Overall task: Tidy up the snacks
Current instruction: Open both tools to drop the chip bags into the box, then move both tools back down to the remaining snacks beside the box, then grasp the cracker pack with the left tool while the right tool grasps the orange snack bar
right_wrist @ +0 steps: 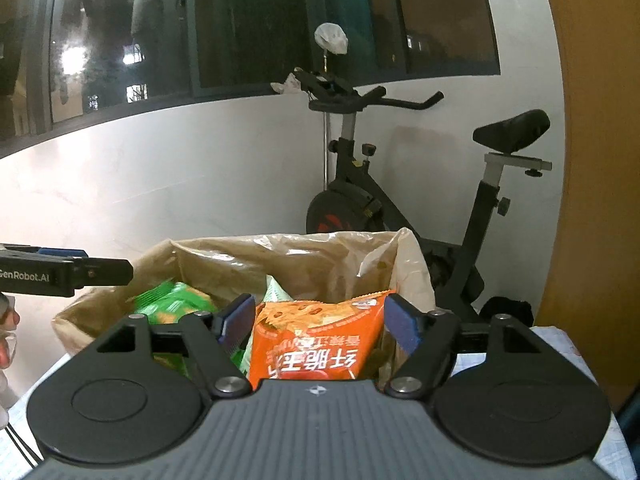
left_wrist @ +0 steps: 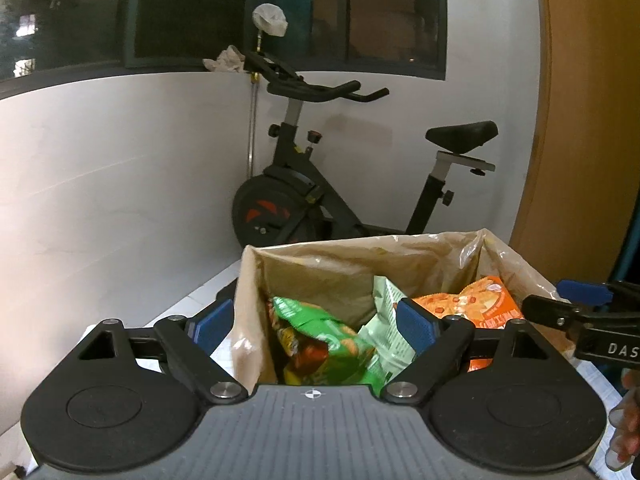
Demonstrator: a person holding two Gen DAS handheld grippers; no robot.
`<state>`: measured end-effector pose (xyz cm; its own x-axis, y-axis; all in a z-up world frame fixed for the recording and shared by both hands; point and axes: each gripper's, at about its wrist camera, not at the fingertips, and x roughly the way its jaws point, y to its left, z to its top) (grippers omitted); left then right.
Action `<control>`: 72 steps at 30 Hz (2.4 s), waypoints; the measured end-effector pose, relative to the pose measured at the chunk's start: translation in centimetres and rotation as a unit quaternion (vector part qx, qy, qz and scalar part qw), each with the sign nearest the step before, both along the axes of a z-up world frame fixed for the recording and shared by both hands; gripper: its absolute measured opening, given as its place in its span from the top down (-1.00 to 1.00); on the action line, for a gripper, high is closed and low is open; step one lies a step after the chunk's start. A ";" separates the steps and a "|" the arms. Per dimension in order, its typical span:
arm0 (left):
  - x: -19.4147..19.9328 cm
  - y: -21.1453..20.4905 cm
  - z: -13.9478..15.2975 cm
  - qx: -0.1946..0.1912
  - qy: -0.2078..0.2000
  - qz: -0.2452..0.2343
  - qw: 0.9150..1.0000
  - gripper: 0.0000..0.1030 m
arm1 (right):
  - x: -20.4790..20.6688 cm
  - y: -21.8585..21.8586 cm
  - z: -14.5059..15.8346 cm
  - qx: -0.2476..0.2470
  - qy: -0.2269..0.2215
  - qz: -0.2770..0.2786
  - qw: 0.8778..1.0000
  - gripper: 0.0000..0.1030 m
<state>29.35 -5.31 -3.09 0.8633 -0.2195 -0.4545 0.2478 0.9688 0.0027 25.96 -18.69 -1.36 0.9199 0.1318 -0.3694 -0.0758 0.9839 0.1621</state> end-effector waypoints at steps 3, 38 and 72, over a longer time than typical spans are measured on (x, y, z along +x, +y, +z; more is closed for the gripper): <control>-1.0 0.2 0.3 0.005 0.002 0.007 1.000 -0.74 | -1.1 0.1 0.4 0.003 -0.004 0.003 1.000 -0.44; -11.5 7.7 -10.8 -0.029 0.114 0.085 0.989 -0.73 | -11.7 -0.6 -8.0 0.057 0.049 -0.030 0.997 -0.44; -14.1 5.8 -16.9 -0.008 0.166 0.116 0.979 -0.70 | -8.7 -0.4 -17.6 0.009 0.173 -0.052 0.984 -0.29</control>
<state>15.22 0.50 -19.95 0.6954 -0.0442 -0.7173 0.0057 0.9984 -0.0560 17.28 -19.13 -18.97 0.7487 0.0531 -0.6608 0.0871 0.9803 0.1775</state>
